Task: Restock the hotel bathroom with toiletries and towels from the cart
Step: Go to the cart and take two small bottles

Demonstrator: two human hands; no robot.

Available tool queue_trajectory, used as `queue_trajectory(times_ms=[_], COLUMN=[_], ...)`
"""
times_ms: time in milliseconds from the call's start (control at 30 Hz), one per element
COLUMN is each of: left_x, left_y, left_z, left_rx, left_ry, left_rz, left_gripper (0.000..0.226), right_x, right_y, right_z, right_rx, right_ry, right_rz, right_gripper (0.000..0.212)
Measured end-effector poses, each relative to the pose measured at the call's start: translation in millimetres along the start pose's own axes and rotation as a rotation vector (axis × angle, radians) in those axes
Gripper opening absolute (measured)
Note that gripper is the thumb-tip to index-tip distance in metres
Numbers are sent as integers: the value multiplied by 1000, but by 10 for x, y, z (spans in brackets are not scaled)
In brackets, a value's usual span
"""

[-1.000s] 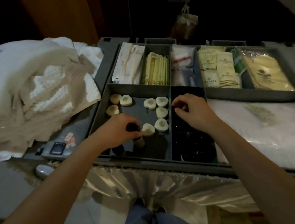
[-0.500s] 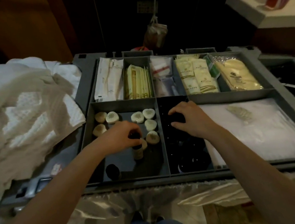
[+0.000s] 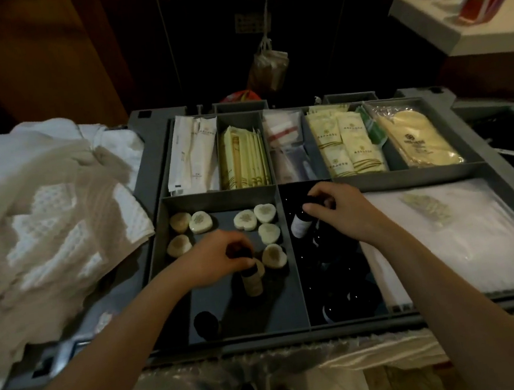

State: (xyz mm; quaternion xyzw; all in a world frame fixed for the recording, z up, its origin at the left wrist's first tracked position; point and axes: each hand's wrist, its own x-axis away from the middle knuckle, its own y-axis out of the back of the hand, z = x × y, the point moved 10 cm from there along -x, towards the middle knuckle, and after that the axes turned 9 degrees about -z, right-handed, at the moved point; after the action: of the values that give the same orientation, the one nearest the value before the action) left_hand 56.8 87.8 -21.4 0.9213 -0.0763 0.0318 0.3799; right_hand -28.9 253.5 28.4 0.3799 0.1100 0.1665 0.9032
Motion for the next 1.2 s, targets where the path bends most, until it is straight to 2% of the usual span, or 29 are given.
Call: queue_trajectory(times_ms=[200, 467, 667, 833, 1200], left_x=[-93, -86, 397, 1016, 2943], left_y=[312, 896, 1060, 1107, 693], left_z=[-102, -72, 122, 155, -69], left_rx=[170, 359, 433, 336, 145], left_ry=[9, 66, 193, 293, 614], left_rz=[-111, -420, -585, -695, -1036], left_gripper=[13, 11, 11, 16, 7], right_x=[-131, -285, -313, -142, 1243], right_y=[184, 101, -430, -955, -1776], right_z=[131, 650, 1056, 1532, 2441], right_rx=[-193, -290, -283, -306, -217], right_ry=[-23, 108, 236, 386, 807], right_rz=[-144, -135, 107, 405, 904], right_gripper=[13, 13, 11, 7, 14])
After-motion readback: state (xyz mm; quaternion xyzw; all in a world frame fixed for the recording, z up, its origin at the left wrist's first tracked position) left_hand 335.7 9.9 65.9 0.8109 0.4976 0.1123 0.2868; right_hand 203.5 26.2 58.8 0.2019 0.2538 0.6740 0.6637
